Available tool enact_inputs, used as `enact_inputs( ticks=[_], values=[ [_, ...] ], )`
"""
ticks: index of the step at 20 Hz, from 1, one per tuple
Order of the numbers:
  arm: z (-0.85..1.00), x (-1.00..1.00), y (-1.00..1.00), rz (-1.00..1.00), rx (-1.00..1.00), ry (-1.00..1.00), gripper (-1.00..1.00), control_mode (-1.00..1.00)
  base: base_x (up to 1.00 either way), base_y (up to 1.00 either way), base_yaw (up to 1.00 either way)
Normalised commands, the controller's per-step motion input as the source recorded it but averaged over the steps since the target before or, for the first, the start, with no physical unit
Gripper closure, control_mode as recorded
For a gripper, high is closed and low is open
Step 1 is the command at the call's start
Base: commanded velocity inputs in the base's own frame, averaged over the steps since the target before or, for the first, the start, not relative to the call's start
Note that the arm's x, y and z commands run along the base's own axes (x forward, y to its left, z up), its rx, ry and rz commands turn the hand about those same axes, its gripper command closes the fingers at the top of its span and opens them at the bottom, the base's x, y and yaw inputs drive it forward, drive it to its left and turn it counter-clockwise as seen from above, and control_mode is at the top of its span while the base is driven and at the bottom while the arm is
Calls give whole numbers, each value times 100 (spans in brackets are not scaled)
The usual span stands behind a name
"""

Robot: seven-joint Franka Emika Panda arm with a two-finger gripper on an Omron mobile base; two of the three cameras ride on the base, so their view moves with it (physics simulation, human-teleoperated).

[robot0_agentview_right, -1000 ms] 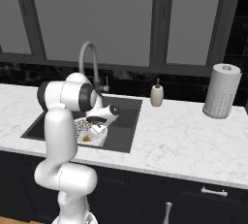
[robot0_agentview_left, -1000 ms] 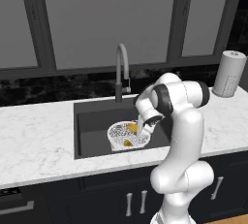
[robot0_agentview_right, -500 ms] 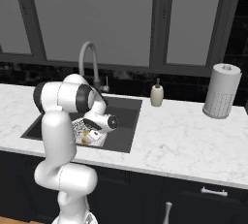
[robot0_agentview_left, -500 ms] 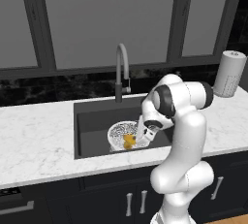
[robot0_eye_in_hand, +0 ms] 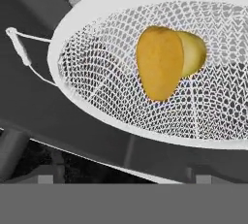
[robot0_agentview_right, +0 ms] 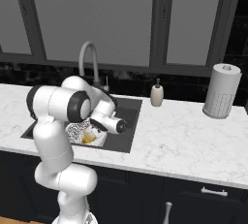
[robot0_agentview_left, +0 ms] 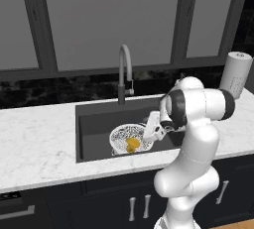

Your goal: Put the colander in the sink, put the mango, kiwi in the colander, and turn on the sink faucet and pour water over the colander.

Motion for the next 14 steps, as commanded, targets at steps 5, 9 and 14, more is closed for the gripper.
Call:
enact_inputs(
  ticks=[5, 9, 14],
  values=[
    [96, 23, -52, 0, 32, 0, -100, -100, 0, 0, 0],
    [80, 30, -30, 0, 25, 0, -100, -100, 0, 0, 0],
    [41, 54, -1, 0, 15, -2, -100, -100, 0, 0, 0]
  ],
)
